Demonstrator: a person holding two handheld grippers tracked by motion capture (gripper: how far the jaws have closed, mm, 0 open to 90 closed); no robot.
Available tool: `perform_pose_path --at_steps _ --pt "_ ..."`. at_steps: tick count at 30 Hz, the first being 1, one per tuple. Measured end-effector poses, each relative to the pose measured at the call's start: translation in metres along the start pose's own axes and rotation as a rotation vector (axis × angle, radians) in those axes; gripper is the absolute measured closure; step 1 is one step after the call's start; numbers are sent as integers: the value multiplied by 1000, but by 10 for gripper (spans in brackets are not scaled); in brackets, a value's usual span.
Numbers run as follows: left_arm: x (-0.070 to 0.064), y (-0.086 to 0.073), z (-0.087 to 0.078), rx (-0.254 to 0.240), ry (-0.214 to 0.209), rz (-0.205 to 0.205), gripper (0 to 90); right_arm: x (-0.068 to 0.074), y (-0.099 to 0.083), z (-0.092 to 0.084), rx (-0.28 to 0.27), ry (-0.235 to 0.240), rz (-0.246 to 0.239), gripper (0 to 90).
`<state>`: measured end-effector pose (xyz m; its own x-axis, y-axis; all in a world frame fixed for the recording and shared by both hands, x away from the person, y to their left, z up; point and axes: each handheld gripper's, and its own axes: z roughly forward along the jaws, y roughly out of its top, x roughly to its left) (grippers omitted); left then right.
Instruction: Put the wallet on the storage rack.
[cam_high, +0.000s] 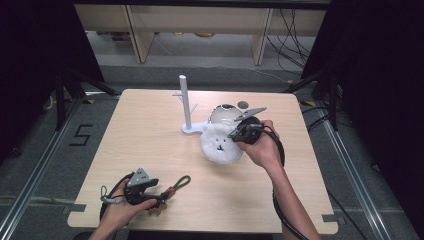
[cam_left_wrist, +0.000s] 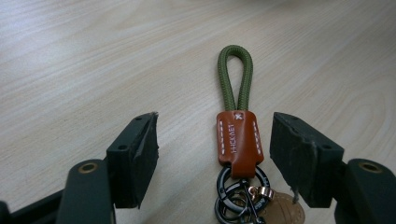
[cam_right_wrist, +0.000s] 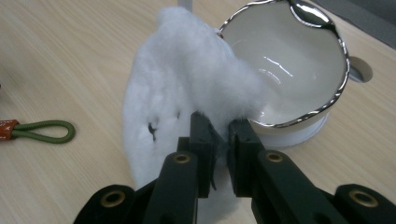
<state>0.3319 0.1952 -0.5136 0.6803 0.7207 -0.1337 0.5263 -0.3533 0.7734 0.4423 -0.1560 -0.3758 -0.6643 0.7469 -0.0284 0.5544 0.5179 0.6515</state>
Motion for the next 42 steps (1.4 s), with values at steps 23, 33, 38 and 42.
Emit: perform_pose_path --at_steps 23,33,38,42 --pt "0 -1 0 2 9 -5 318 -18 22 -16 -41 -76 -36 829" --pt "0 -1 1 1 1 -11 318 -23 25 -17 -45 -92 -39 829" --pt "1 -1 0 9 -2 -2 318 -25 27 -16 -49 -97 -46 829" --pt "1 -1 0 17 -3 -4 318 -28 31 -16 -58 -102 -41 829"
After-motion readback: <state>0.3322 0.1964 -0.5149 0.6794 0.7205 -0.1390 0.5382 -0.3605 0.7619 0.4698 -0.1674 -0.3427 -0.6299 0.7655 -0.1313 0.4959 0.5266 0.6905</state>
